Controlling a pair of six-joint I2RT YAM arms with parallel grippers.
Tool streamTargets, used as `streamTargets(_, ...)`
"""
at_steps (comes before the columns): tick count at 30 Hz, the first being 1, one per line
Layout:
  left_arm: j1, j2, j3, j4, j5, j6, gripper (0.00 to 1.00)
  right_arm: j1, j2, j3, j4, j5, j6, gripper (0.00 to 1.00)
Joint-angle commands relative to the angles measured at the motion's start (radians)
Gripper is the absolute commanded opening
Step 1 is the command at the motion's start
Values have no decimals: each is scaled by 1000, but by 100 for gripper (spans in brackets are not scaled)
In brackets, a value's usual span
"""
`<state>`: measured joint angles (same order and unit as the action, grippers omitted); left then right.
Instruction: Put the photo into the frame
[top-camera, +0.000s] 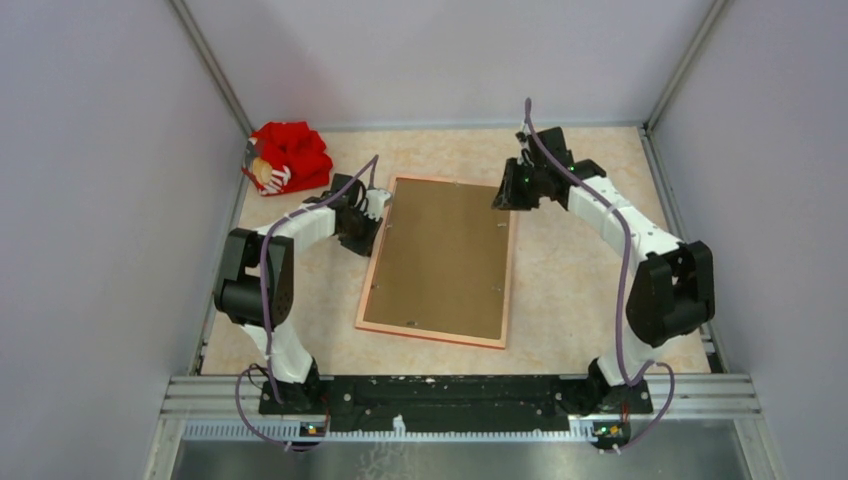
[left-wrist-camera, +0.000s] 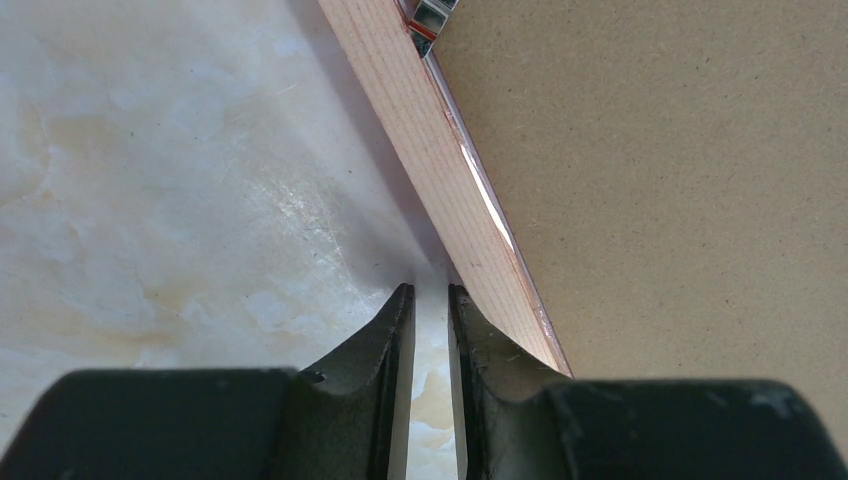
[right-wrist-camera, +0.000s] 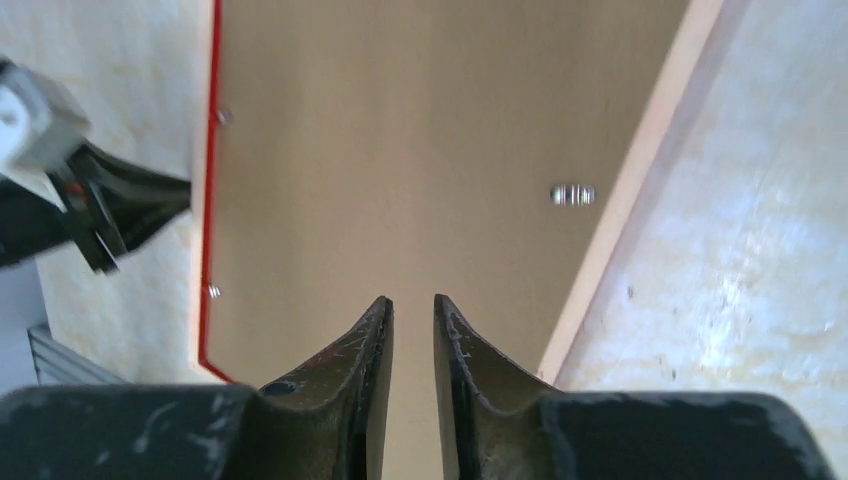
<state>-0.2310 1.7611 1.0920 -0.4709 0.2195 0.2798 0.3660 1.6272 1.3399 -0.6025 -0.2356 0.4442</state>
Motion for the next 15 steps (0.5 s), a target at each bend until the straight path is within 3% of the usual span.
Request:
streamTargets(1,-7,-22,35,1,38,-1,25,-8,115,121,56,109,14,19)
streamTargets(4,-7,-28,40,-8,48,-1,25,-24,224,193,38,195,17,12)
streamTargets(15,-7,-37,48,-21,86,-3,25,-87,388,250,77,231,51,17)
